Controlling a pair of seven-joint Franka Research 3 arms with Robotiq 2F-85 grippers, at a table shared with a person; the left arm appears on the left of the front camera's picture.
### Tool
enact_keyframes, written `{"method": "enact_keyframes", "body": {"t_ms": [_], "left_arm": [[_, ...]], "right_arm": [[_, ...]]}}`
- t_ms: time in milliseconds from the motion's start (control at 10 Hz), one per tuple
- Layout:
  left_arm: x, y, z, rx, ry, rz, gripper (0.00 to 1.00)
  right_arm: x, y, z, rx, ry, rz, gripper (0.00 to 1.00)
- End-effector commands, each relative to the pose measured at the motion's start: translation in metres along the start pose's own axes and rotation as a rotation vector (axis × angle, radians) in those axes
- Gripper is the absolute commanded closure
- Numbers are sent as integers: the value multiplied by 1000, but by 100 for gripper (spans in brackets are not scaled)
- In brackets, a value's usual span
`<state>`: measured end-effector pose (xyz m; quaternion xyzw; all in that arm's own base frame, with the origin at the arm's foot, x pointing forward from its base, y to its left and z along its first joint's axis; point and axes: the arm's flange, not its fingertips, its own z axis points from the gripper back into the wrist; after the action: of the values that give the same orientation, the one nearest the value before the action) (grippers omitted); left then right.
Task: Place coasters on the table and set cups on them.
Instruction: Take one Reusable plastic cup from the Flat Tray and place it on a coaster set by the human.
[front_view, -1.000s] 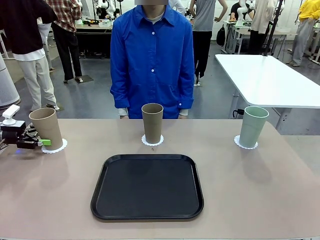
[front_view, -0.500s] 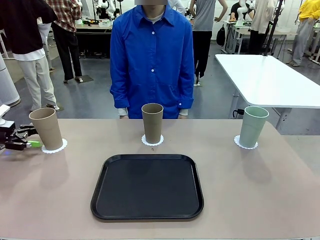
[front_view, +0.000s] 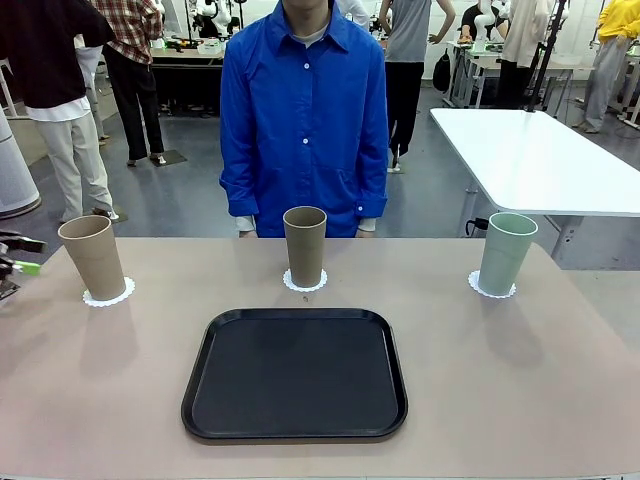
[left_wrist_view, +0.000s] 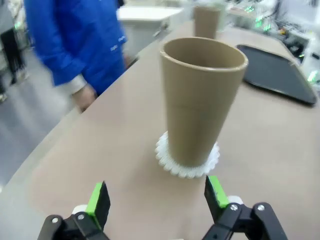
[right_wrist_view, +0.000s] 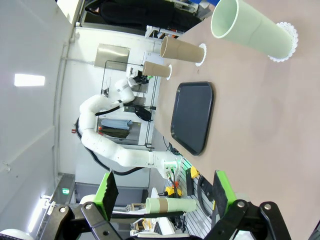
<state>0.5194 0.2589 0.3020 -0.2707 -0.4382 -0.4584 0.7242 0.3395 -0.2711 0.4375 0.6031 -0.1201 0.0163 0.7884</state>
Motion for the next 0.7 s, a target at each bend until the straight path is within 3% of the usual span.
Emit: {"method": "enact_keyframes", "body": {"t_ms": [0,300,600], "left_arm": [[62,-51,23,57,231,63,0],[124,-72,30,122,442,173,0],[191,-114,32,246,656,116,0]], "right_arm": [[1,1,-1,8,0,4,0],[1,1,-1,8,0,4,0],[1,1,-1,8,0,4,0]]}}
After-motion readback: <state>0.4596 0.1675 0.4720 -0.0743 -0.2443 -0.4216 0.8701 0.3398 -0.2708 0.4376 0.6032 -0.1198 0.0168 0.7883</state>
